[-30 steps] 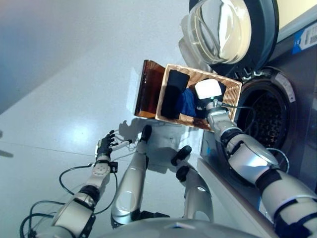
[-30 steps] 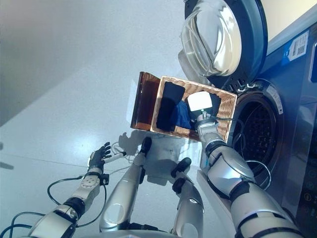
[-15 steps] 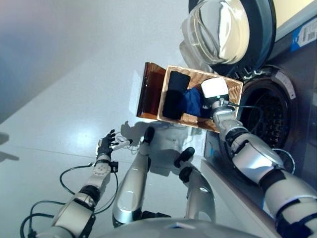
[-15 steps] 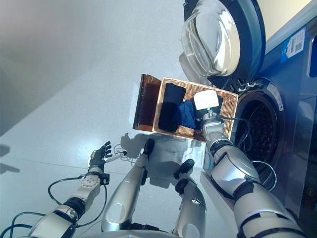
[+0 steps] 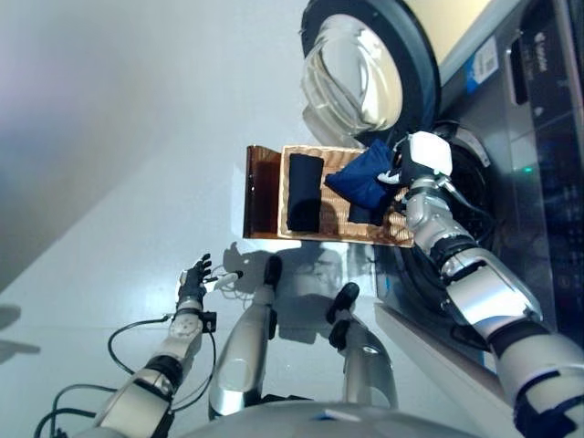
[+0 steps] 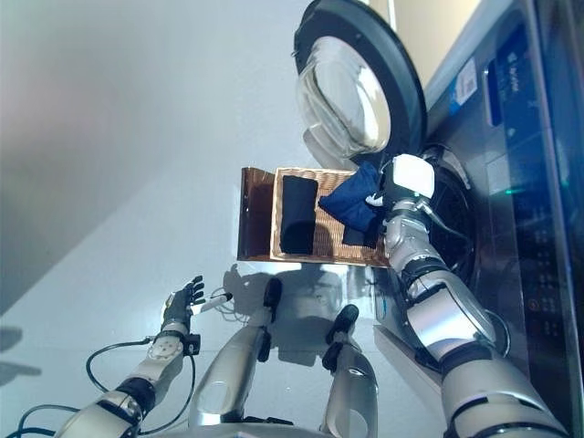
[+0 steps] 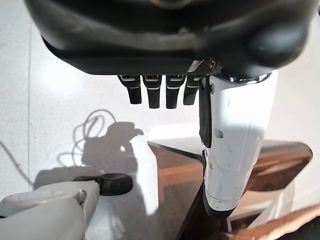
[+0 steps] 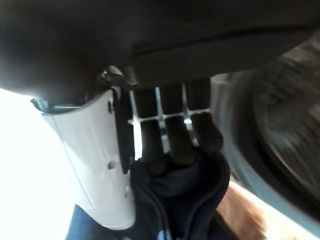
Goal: Pick up the clothes and place them into the washing machine
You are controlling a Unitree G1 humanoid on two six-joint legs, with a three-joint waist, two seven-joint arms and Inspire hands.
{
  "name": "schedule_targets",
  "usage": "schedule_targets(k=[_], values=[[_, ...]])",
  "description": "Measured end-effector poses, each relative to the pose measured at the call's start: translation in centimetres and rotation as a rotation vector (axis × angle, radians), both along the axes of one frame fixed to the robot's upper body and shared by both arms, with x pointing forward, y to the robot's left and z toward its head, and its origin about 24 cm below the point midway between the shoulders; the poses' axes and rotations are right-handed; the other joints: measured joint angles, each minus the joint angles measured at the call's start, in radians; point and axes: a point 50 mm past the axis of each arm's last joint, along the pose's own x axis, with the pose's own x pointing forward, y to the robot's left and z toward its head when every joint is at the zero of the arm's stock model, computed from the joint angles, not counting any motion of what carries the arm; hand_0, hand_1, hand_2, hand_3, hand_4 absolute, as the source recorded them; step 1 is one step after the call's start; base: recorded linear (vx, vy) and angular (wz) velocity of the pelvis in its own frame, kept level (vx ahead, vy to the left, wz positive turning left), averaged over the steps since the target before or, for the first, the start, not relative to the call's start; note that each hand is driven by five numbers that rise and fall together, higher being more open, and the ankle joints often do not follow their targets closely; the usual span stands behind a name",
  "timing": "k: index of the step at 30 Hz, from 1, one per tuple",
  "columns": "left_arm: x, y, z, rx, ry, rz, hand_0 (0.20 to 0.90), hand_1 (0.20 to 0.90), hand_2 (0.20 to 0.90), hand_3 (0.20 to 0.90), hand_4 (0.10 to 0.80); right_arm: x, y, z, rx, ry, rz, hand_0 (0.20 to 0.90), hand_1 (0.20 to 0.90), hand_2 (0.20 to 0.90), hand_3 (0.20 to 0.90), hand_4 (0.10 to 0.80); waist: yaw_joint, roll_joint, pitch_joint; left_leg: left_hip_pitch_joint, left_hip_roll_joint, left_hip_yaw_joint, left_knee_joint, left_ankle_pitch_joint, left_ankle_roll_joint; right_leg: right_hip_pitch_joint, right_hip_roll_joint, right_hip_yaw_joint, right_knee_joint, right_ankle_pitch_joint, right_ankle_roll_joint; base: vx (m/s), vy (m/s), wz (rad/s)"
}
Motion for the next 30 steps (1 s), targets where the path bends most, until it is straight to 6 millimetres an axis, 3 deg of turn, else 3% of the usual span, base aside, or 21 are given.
schedule_targets(k=[3,5,9,19,24,30], values=[[-0.9,0.1,-0.6,0.0,0.031,0.009,0.9,0.9,0.9,0.9,0.8,-1.7,-0.7,-3.0,0.297,0.005,-0.107,0.2,0.2,0.2,0.2,0.3,-0.008,-0.003,-0.028,0.028,-0.002,0.019,-0.022,0.0,0.001,0.022,0.004,0.013,-0.038,0.016,0.008,0.014,0.023,-0.17],[-1.5,0.4,-0.9,-0.003,0.045,0.017,0.9,0.9,0.9,0.9,0.8,-3.7,-1.5,-5.9,0.625,-0.013,-0.247,0.2,0.2,0.2,0.2,0.3,-0.025,0.001,-0.05,0.033,-0.002,0.031,-0.034,0.0,0.001,0.032,0.007,0.018,-0.065,0.028,0.01,0.019,0.03,-0.1],[-1.9,0.3,-1.2,-0.01,0.066,0.009,0.9,0.9,0.9,0.9,0.8,-6.7,-2.2,-9.9,0.927,0.014,-0.447,0.2,0.2,0.2,0.2,0.3,-0.035,0.015,-0.064,0.039,-0.003,0.052,-0.04,-0.001,0.003,0.034,0.011,0.038,-0.095,0.051,0.009,0.018,0.02,-0.18],[-3.3,-1.6,-2.2,-0.054,0.106,-0.009,0.9,0.9,0.9,0.9,0.8,-9.6,1.3,-14.2,1.555,-0.175,-0.698,0.2,0.2,0.2,0.2,0.3,-0.053,0.074,-0.101,0.063,-0.005,0.06,-0.064,-0.001,0.003,0.053,0.012,0.044,-0.114,0.053,0.013,0.002,0.002,-0.01],[-3.9,-2.0,-2.6,-0.069,0.121,-0.013,0.9,0.9,0.9,0.9,0.8,-9.8,1.5,-14.5,1.583,-0.177,-0.713,0.2,0.2,0.2,0.2,0.3,-0.051,0.093,-0.113,0.062,-0.005,0.059,-0.066,0.0,0.003,0.051,0.011,0.043,-0.114,0.057,0.011,0.0,0.0,0.0],[-4.1,-2.0,-2.7,-0.076,0.13,-0.018,0.9,0.9,0.9,0.9,0.8,-8.3,2.0,-13.1,1.497,-0.146,-0.559,0.2,0.2,0.2,0.2,0.3,-0.052,0.095,-0.114,0.062,-0.004,0.06,-0.066,0.0,0.004,0.052,0.013,0.043,-0.115,0.058,0.012,0.0,0.0,0.0]])
